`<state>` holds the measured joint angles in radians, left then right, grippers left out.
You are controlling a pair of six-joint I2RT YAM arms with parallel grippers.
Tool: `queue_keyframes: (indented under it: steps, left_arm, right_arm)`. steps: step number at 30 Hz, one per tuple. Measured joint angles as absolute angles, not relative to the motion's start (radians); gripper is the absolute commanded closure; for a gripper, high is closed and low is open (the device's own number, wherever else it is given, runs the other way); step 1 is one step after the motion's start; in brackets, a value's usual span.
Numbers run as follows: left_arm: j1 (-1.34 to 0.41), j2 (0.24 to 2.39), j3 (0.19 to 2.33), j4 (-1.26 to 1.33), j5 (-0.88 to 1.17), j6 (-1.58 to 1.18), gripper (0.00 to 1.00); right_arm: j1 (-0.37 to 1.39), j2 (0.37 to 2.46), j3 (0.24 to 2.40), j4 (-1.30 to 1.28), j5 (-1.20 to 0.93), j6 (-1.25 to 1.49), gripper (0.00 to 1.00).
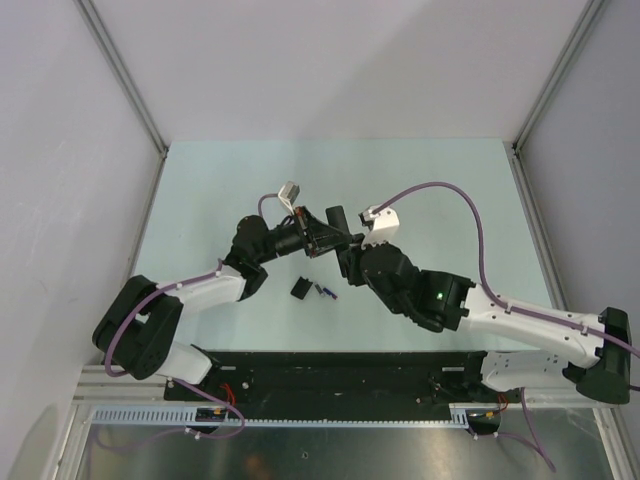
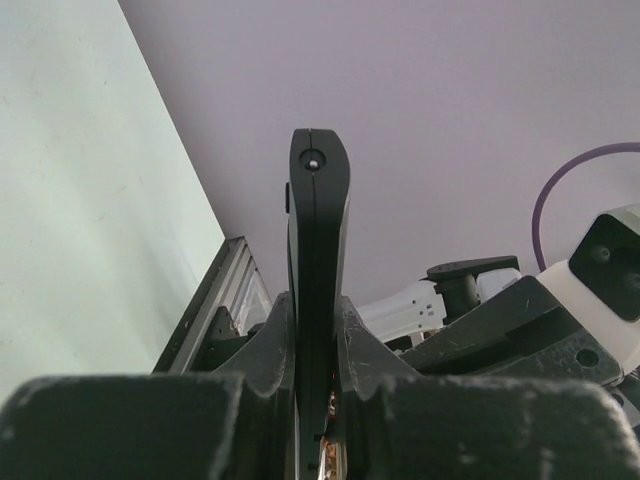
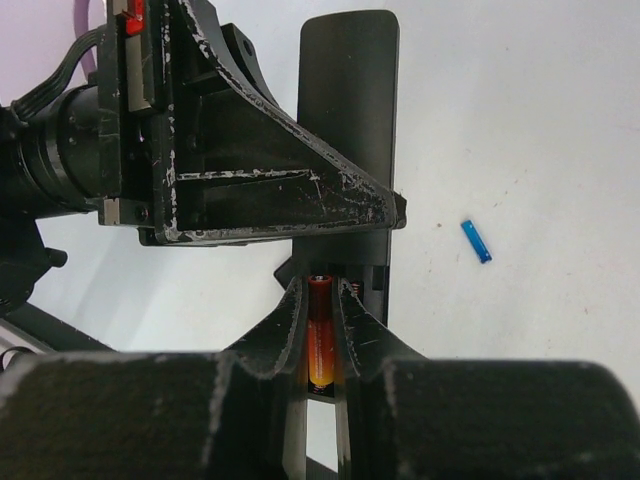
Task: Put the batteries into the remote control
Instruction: Load the battery into the remote control.
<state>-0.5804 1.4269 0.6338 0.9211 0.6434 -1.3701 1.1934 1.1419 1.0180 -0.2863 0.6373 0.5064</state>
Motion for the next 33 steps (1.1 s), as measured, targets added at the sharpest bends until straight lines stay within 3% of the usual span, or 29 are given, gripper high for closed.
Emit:
queue_keyframes:
  steps: [33]
  left_arm:
    - [-0.552,1.425,0.626,0.815,0.624,-1.327,1.00]
  right_arm:
    - [1.108,1.240,1.087,-0.390,0.497,0.682,1.00]
